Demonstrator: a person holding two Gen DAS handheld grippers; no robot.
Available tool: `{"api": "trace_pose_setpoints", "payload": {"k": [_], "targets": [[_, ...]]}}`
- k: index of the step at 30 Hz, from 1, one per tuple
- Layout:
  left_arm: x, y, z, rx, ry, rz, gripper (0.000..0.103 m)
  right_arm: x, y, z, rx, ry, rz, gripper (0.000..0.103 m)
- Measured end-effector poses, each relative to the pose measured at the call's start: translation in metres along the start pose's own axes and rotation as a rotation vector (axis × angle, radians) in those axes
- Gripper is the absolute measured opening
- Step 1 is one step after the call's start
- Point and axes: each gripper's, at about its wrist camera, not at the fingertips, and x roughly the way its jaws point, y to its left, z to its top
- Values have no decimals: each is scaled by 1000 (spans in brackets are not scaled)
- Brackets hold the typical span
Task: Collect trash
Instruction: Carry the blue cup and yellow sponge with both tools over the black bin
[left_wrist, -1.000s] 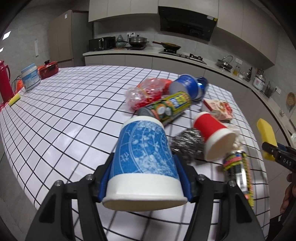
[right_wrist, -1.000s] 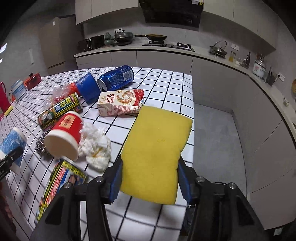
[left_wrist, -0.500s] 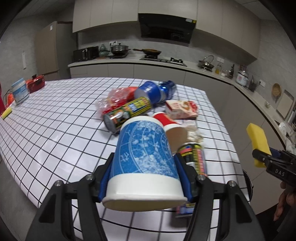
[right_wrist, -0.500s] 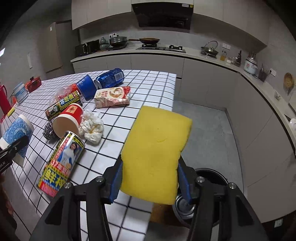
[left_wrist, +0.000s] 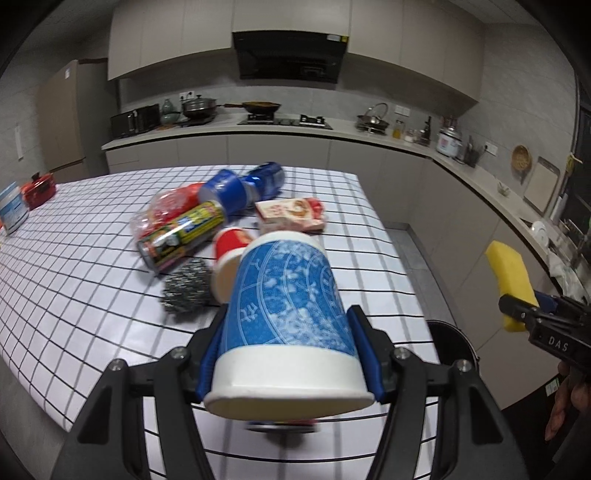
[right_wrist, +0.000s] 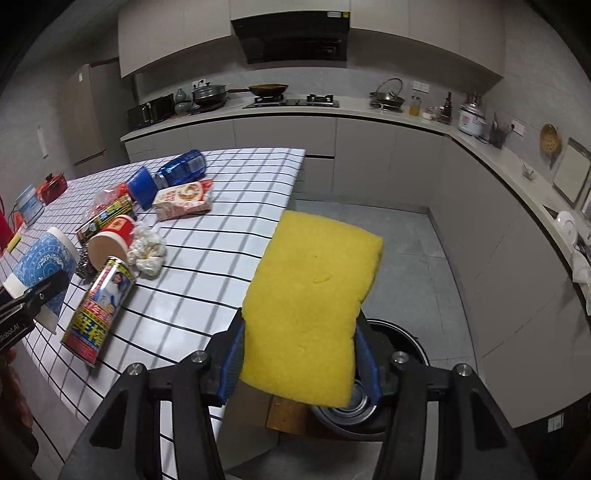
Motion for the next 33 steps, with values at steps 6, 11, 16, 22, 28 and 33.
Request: {"api": "trace_pose_setpoints", "payload": {"k": [6,11,16,22,28,33], "targets": [[5,-54,-2,27,11,-20,63,0,-49,-6,14,16,4,55],[14,-106,-7,42,33,-45,63,4,-93,-12,13,38,9,56],[29,-159,-20,63,69,-85,63,15,-131,-27,-2,91,21,56],[53,-209,-38,76,134,-106,63,37,-156,-53,-51,151,54,56],[72,-232,-59,39,189,-95,63,58,-183,-69,-93,188,87,56],[87,-244,-75,16,228,-77,63,80,-198,-79,-139,221,106,56]]}}
